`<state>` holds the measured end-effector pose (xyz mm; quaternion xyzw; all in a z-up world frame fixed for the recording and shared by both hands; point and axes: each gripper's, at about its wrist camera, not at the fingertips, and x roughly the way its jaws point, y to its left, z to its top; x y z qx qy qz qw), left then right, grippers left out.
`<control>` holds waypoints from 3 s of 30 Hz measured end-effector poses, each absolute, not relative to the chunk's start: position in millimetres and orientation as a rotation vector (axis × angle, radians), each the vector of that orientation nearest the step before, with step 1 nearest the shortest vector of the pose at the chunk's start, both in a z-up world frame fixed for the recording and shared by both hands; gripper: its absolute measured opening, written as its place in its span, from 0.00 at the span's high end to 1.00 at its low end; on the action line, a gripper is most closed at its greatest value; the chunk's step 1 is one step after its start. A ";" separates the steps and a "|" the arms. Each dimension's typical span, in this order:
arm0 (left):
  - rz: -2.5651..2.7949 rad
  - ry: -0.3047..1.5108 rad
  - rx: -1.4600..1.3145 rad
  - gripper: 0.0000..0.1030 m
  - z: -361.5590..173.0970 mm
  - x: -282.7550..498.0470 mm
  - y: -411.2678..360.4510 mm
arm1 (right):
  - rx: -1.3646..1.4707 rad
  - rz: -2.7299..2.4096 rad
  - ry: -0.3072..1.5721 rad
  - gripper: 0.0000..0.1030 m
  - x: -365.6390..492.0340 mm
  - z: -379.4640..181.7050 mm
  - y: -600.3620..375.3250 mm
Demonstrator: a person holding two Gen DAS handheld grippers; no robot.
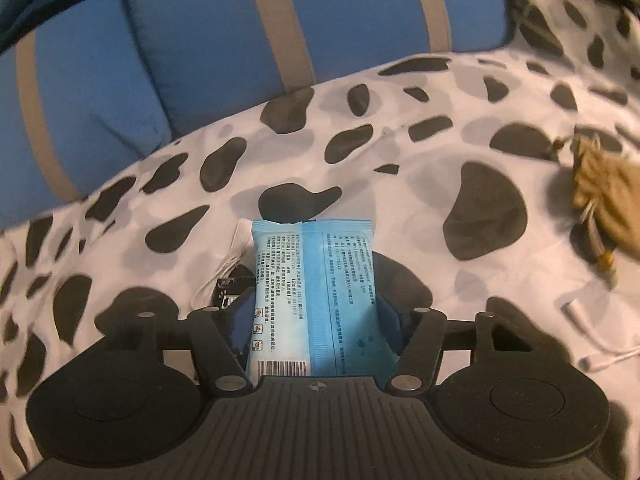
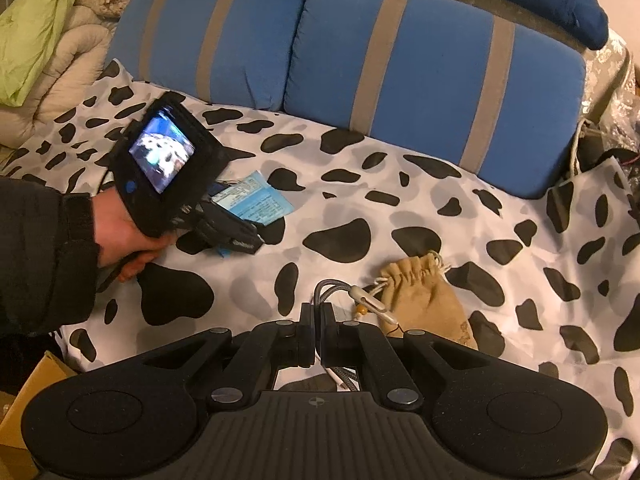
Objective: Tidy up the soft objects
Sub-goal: 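Carry the blue packet and white cable with both grippers to the cardboard box, then open the left gripper to drop the packet while the right drops the cable into the box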
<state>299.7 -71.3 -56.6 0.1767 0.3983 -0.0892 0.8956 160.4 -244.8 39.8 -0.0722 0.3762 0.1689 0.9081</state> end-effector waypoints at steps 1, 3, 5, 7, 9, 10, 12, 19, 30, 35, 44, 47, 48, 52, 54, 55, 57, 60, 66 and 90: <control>-0.193 0.832 0.331 0.42 -52.9 299.1 -68.0 | -0.144 0.345 0.780 0.96 160.8 39.5 -245.3; -0.212 0.827 0.279 0.42 -45.5 296.1 -62.7 | -0.134 0.340 0.778 0.96 161.3 40.0 -246.1; -0.214 0.805 0.274 0.42 -38.7 290.8 -60.3 | -0.121 0.336 0.778 0.96 162.2 41.1 -245.8; -0.229 0.788 0.260 0.42 -32.0 285.0 -56.7 | -0.116 0.333 0.779 0.96 163.9 41.2 -244.6; -0.242 0.778 0.245 0.42 -26.8 280.7 -53.0 | -0.115 0.332 0.776 0.96 164.8 41.5 -242.3; -0.245 0.774 0.237 0.42 -23.9 278.2 -51.1 | -0.113 0.335 0.775 0.96 165.6 41.6 -241.2; -0.258 0.768 0.208 0.42 -17.2 273.0 -47.3 | -0.106 0.334 0.770 0.96 166.9 41.8 -239.2; -0.316 0.737 0.130 0.42 7.0 253.8 -37.1 | -0.046 0.325 0.762 0.96 172.4 42.0 -234.6; -0.355 0.726 0.077 0.42 27.1 216.4 -17.8 | -0.009 0.308 0.775 0.96 157.1 38.2 -228.3; -0.353 0.755 0.055 0.42 27.7 194.5 -9.8 | 0.023 0.317 0.784 0.96 144.2 38.1 -228.3; -0.371 0.812 0.060 0.42 21.6 148.1 -2.5 | 0.018 0.349 0.805 0.96 121.5 34.0 -221.4; -0.385 0.836 0.062 0.42 16.1 132.7 2.4 | 0.017 0.372 0.815 0.96 112.4 32.4 -218.0; -0.391 0.841 0.064 0.42 14.9 127.3 4.0 | 0.017 0.381 0.818 0.96 109.3 31.5 -217.0; -0.407 0.854 0.063 0.42 14.2 107.2 7.9 | 0.006 0.403 0.843 0.96 95.6 27.0 -211.0; -0.419 0.856 0.056 0.42 15.7 97.0 7.5 | 0.000 0.417 0.848 0.96 87.8 26.5 -207.0; -0.427 0.856 0.058 0.42 16.1 91.4 6.8 | 0.001 0.422 0.851 0.96 84.2 26.6 -205.4; -0.439 0.860 0.072 0.42 15.4 81.4 4.6 | -0.001 0.429 0.857 0.96 75.7 26.1 -202.6; -0.445 0.885 0.089 0.42 9.9 69.5 2.7 | -0.009 0.433 0.871 0.96 64.0 24.1 -199.6; -0.439 0.948 0.081 0.42 2.8 51.6 3.7 | -0.019 0.446 0.900 0.96 48.5 21.0 -193.7; -0.572 1.061 0.033 0.20 -3.2 14.5 6.3 | 0.015 0.478 0.908 0.96 10.2 30.6 -187.6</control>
